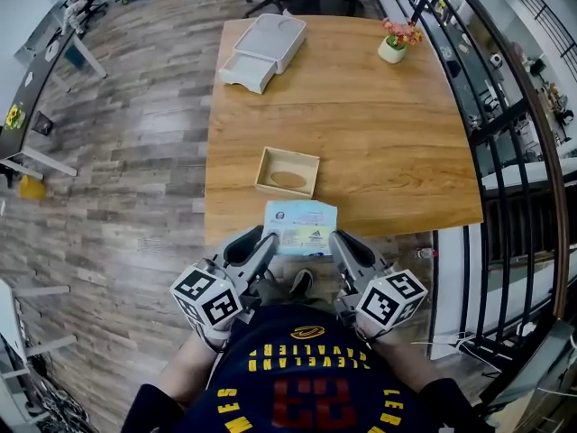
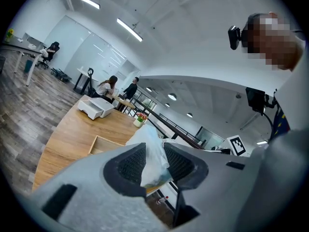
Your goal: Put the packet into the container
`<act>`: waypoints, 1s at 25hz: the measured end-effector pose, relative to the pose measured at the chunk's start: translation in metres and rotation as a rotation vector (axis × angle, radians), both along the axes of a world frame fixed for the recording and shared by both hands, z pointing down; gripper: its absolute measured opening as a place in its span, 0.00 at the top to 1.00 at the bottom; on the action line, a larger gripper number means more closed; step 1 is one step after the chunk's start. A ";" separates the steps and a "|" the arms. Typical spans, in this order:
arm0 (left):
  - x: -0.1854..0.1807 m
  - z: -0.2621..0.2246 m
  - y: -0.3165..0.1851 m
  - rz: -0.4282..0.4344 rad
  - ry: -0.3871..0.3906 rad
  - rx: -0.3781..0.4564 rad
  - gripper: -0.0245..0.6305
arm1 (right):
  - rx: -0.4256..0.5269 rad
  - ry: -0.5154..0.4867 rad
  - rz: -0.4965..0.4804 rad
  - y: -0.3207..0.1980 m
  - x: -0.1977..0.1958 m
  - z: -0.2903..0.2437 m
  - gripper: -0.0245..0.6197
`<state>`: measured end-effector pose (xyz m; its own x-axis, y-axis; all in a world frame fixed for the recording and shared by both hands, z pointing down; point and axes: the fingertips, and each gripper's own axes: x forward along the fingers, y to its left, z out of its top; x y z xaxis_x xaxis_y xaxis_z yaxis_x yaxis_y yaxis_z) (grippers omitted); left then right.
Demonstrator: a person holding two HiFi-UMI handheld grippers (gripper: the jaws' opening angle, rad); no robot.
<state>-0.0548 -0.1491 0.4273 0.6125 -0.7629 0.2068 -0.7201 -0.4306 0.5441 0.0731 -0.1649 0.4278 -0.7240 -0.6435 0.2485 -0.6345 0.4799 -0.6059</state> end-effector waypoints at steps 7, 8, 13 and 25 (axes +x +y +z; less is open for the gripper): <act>-0.007 0.008 -0.024 0.119 0.061 -0.060 0.74 | 0.019 0.023 -0.010 -0.025 -0.009 0.003 0.91; -0.009 0.009 -0.029 0.133 0.055 -0.065 0.74 | 0.019 0.032 -0.010 -0.029 -0.011 0.005 0.91; -0.015 0.009 -0.050 0.190 0.034 -0.079 0.74 | 0.009 0.059 0.024 -0.043 -0.018 0.002 0.91; -0.048 0.038 -0.110 0.255 -0.018 -0.117 0.75 | -0.060 0.115 0.063 -0.099 -0.053 0.032 0.91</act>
<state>-0.1030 -0.2596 0.4657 0.7772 -0.5546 0.2974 -0.6066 -0.5344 0.5887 0.0206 -0.2635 0.4598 -0.6474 -0.6680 0.3670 -0.7290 0.4022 -0.5539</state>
